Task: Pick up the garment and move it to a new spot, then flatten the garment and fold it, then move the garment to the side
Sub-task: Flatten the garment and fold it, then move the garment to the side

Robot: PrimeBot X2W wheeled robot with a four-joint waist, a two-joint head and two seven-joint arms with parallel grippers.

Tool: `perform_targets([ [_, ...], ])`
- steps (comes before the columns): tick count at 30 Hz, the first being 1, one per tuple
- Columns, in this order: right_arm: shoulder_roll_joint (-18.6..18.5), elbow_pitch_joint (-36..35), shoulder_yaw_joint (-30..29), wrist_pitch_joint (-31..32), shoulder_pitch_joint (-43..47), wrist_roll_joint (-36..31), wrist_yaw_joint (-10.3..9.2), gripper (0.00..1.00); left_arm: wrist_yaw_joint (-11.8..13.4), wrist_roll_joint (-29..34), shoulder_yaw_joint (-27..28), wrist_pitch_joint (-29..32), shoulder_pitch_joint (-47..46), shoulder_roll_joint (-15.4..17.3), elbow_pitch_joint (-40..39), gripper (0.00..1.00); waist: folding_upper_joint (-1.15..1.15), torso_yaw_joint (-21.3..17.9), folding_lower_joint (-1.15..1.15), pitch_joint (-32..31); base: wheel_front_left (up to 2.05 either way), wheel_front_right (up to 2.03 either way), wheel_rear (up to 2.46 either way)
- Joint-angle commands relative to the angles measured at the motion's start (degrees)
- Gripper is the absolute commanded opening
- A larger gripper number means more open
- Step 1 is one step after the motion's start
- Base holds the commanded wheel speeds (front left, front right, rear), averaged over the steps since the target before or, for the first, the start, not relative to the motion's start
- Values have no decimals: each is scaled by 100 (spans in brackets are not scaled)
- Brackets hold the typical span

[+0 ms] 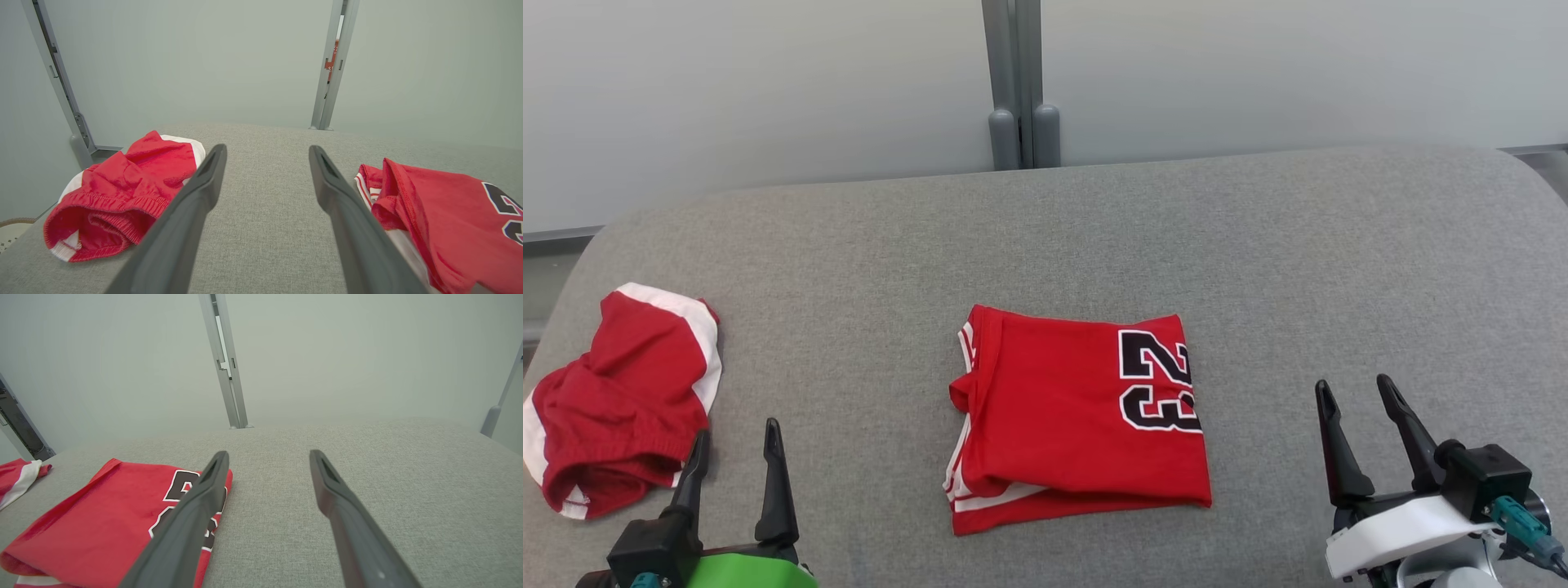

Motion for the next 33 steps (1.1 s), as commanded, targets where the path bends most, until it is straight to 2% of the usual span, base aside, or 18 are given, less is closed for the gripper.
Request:
perform_targets([
  [1,24,-45,3,-1,101,-35,-9,100,-32,51,39,-17,79,-16,-7,100,0,-1,0,-29,0,0,0],
  [14,61,-156,-59,-1,278,-170,-9,100,-130,320,27,-17,162,-56,-47,100,0,6,0,-96,0,0,0],
  [33,50,-98,-55,-1,244,-192,-9,100,-185,246,13,-17,140,-78,15,100,0,10,0,-90,0,0,0],
])
